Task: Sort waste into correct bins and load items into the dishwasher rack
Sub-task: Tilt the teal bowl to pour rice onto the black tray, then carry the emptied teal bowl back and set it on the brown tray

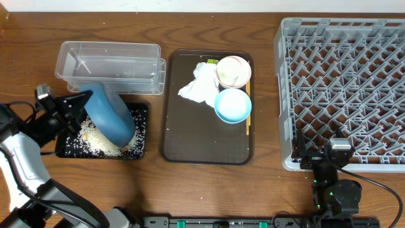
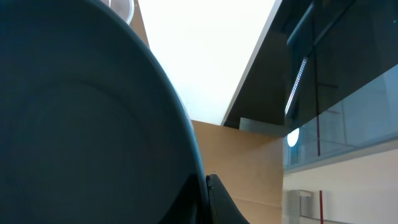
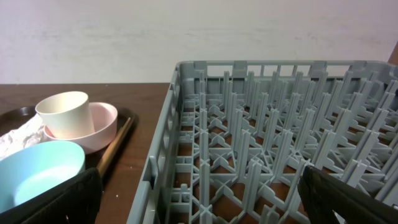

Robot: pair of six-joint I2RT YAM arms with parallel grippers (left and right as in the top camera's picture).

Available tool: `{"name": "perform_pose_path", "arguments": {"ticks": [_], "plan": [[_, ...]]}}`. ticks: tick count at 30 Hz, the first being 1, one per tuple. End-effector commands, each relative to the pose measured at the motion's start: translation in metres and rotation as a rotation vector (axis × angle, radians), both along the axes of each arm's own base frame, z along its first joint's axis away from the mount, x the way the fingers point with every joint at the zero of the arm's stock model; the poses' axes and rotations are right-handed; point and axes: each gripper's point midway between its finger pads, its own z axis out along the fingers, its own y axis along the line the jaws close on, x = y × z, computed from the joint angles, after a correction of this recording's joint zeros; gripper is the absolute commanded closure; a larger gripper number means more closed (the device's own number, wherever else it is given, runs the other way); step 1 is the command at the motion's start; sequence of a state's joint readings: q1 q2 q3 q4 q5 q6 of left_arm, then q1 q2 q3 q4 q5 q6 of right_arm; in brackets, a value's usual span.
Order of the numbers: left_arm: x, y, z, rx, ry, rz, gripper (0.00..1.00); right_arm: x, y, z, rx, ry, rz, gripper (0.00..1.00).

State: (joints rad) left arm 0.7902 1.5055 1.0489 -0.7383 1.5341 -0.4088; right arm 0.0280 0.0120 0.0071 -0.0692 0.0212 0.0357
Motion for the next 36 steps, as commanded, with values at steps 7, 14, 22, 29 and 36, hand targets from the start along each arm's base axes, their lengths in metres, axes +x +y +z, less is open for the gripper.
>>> {"name": "perform_pose_path", "arguments": {"ticks": [7, 14, 22, 29, 36], "plan": [[-0.004, -0.005, 0.022, 0.165, -0.203, -0.022, 0.94, 0.000, -0.003, -0.002, -0.014, 0.006, -0.010, 0.01], [-0.018, -0.037, 0.037, 0.165, -0.217, -0.080, 0.94, 0.000, -0.003, -0.002, -0.014, 0.006, -0.010, 0.01], [-0.040, -0.132, 0.036, 0.464, -0.244, -0.326, 0.94, 0.000, -0.003, -0.002, -0.014, 0.006, -0.009, 0.01], [-0.057, -0.191, -0.025, 0.847, -0.062, -0.533, 0.94, 0.000, -0.003, -0.002, -0.014, 0.006, -0.010, 0.01], [-0.070, -0.262, -0.058, 1.009, -0.152, -0.780, 0.94, 0.000, -0.003, -0.002, -0.014, 0.006, -0.010, 0.01]]}}
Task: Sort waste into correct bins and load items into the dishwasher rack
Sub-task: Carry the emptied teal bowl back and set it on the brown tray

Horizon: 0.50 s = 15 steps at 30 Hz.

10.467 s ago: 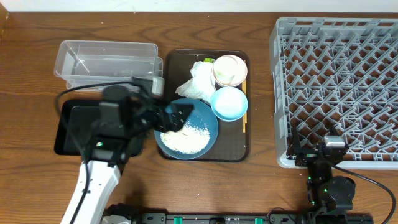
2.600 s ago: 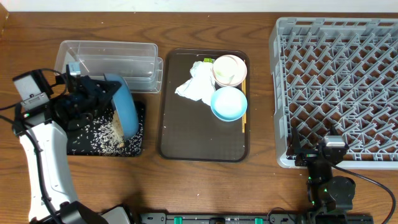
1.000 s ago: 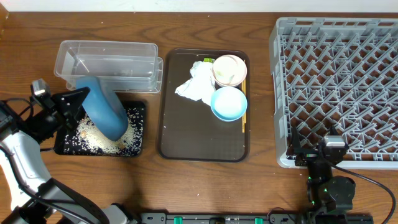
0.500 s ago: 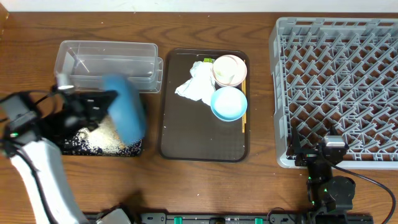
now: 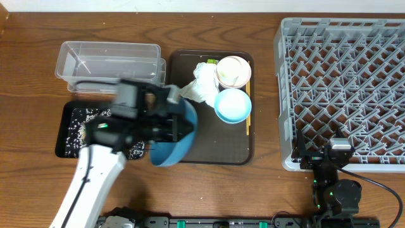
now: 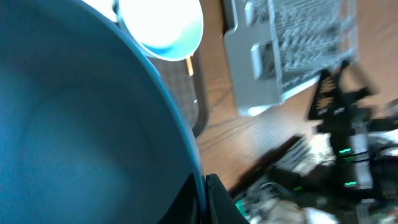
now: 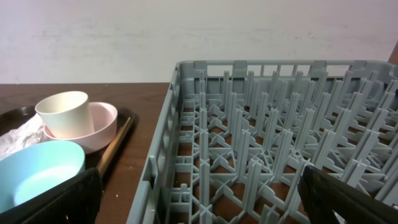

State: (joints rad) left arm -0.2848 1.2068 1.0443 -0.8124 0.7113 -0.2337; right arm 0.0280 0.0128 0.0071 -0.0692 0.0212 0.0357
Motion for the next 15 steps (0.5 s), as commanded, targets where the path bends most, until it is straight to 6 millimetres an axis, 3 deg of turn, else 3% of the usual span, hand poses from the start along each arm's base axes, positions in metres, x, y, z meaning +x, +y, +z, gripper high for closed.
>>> {"name": "perform_pose_path", "arguments": {"ticks": [1, 9, 15], "plan": [[0.006, -0.015, -0.023, 0.143, -0.046, -0.039, 0.94, 0.000, -0.003, -0.002, -0.014, 0.005, -0.009, 0.01], [0.017, -0.045, -0.074, 0.342, -0.092, -0.115, 0.94, 0.000, -0.003, -0.002, -0.015, 0.006, -0.010, 0.01], [0.020, -0.051, -0.088, 0.369, -0.085, -0.128, 0.94, 0.000, -0.003, -0.002, -0.015, 0.006, -0.009, 0.01]]}}
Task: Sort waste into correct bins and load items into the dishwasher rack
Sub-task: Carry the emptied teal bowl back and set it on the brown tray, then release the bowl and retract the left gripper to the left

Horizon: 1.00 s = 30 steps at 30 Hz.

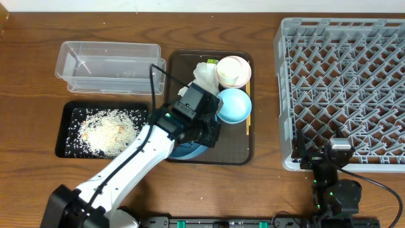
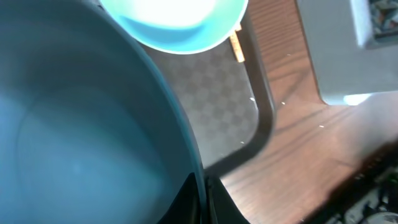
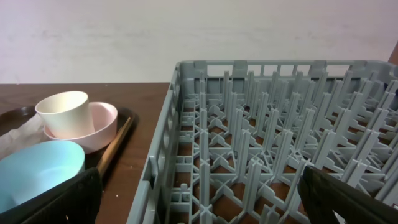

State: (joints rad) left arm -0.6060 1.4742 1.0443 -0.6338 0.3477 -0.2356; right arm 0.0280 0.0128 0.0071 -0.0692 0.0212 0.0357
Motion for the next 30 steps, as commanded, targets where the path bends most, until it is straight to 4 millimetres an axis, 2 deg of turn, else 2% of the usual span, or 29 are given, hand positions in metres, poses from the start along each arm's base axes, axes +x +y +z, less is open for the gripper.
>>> {"name": "perform_pose_path", "arguments": {"ticks": [1, 5, 6, 7, 8, 10, 15, 19, 22, 25, 27, 30], "plan": [[0.011, 0.003, -0.005, 0.036, -0.033, 0.022, 0.94, 0.000, -0.003, -0.002, -0.014, 0.005, -0.010, 0.01], [0.015, -0.001, -0.010, 0.031, -0.033, 0.020, 0.92, 0.000, -0.003, -0.002, -0.014, 0.005, -0.010, 0.01], [0.015, -0.002, -0.011, 0.031, -0.033, 0.020, 0.86, 0.000, -0.003, -0.002, -0.015, 0.005, -0.010, 0.01], [0.016, -0.002, -0.011, 0.030, -0.035, 0.020, 0.75, 0.000, -0.003, -0.002, -0.014, 0.005, -0.010, 0.01], [0.016, -0.002, -0.010, 0.029, -0.037, 0.021, 0.68, 0.000, -0.003, -0.002, -0.014, 0.006, -0.010, 0.01], [0.018, -0.003, -0.008, 0.021, -0.045, 0.021, 0.59, 0.000, -0.003, -0.002, -0.015, 0.005, -0.010, 0.01], [0.024, -0.009, 0.007, -0.007, -0.074, 0.021, 0.54, 0.000, -0.003, -0.002, -0.014, 0.005, -0.010, 0.01], [0.035, -0.006, 0.034, -0.045, -0.140, 0.046, 0.52, 0.000, -0.003, -0.002, -0.014, 0.006, -0.010, 0.01], [0.050, 0.016, 0.060, -0.052, -0.229, 0.121, 0.47, 0.000, -0.003, -0.002, -0.015, 0.006, -0.010, 0.01], [0.064, 0.050, 0.088, -0.067, -0.306, 0.237, 0.42, 0.000, -0.003, -0.002, -0.014, 0.006, -0.010, 0.01], [0.072, 0.076, 0.105, -0.090, -0.340, 0.332, 0.42, 0.000, -0.003, -0.002, -0.015, 0.005, -0.010, 0.01], [0.082, 0.129, 0.127, -0.113, -0.378, 0.525, 0.39, 0.000, -0.003, -0.002, -0.015, 0.006, -0.010, 0.01]]}}
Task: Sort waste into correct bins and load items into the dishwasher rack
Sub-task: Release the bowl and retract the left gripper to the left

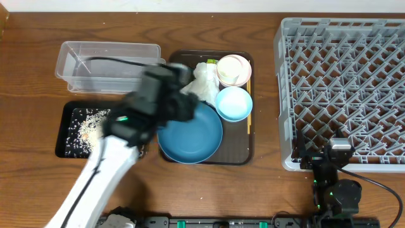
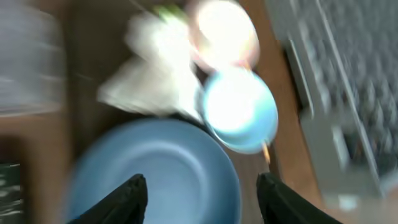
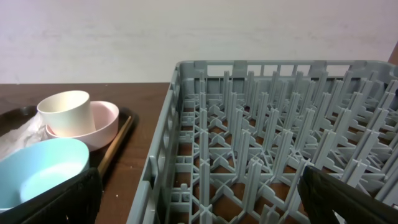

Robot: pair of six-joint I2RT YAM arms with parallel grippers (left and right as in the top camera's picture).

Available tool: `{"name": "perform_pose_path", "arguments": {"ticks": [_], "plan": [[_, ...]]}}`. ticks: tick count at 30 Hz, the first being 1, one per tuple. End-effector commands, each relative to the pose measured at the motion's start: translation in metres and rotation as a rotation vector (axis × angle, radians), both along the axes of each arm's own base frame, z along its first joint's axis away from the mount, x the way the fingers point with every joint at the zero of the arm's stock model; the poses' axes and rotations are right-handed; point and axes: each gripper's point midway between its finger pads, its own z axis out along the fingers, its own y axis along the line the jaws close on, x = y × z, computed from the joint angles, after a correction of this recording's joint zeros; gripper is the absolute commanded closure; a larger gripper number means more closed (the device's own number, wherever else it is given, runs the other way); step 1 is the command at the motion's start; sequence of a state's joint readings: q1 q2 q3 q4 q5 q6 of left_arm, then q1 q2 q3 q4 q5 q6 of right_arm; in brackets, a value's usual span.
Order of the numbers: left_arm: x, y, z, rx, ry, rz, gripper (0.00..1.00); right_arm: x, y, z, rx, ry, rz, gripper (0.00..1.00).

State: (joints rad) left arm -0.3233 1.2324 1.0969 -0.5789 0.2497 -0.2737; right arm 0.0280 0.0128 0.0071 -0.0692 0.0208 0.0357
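Note:
A large blue plate point(image 1: 190, 133) lies flat on the brown tray point(image 1: 239, 144), also seen blurred in the left wrist view as the plate point(image 2: 155, 171). My left gripper point(image 2: 202, 199) is open just above the plate, with nothing in it; in the overhead view the left gripper point(image 1: 180, 104) is blurred at the tray's left side. A light blue bowl point(image 1: 233, 103), a pink bowl holding a cream cup point(image 1: 233, 71), a crumpled white napkin point(image 1: 201, 82) and a chopstick point(image 1: 249, 120) share the tray. My right gripper point(image 3: 199, 202) is open by the grey dishwasher rack point(image 1: 342, 82).
A black tray with rice point(image 1: 82, 130) lies left of the brown tray, and a clear plastic container point(image 1: 107, 63) stands behind it. The rack fills the right side of the table. The right arm's base point(image 1: 334, 190) sits at the front right edge.
My left gripper was shut on the blue plate low over the brown tray. Now the plate lies flat on the tray, and the gripper is open and further left and back.
My left gripper held the blue plate tilted over the black tray with rice. Then it held the plate at the brown tray's left edge, then low over that tray. Now the plate rests there, let go. The right arm has stayed still.

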Motion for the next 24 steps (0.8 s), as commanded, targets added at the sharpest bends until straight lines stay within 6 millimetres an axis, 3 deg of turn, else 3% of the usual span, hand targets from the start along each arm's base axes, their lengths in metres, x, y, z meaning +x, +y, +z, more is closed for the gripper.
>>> {"name": "perform_pose_path", "arguments": {"ticks": [1, 7, 11, 13, 16, 19, 24], "plan": [[0.011, 0.060, 0.028, -0.052, -0.047, 0.238, 0.38, 0.000, -0.003, -0.002, -0.014, 0.005, -0.010, 0.01], [0.005, 0.183, 0.029, -0.084, -0.019, 0.657, 0.32, 0.000, -0.003, -0.002, -0.014, 0.005, -0.010, 0.01], [-0.023, 0.255, 0.012, -0.108, 0.069, 0.926, 0.26, 0.000, -0.003, -0.002, -0.014, 0.005, -0.010, 0.01], [-0.041, 0.278, 0.001, -0.142, 0.126, 1.050, 0.22, 0.000, -0.003, -0.002, -0.015, 0.005, -0.010, 0.01], [-0.065, 0.300, -0.012, -0.174, 0.203, 1.175, 0.20, 0.000, -0.005, -0.001, -0.016, 0.003, -0.021, 0.01], [-0.076, 0.310, -0.021, -0.183, 0.249, 1.225, 0.15, 0.000, -0.005, -0.001, -0.016, 0.003, -0.021, 0.01], [-0.084, 0.309, -0.033, -0.190, 0.324, 1.242, 0.14, 0.001, -0.005, 0.007, -0.015, -0.031, -0.025, 0.01]]}}
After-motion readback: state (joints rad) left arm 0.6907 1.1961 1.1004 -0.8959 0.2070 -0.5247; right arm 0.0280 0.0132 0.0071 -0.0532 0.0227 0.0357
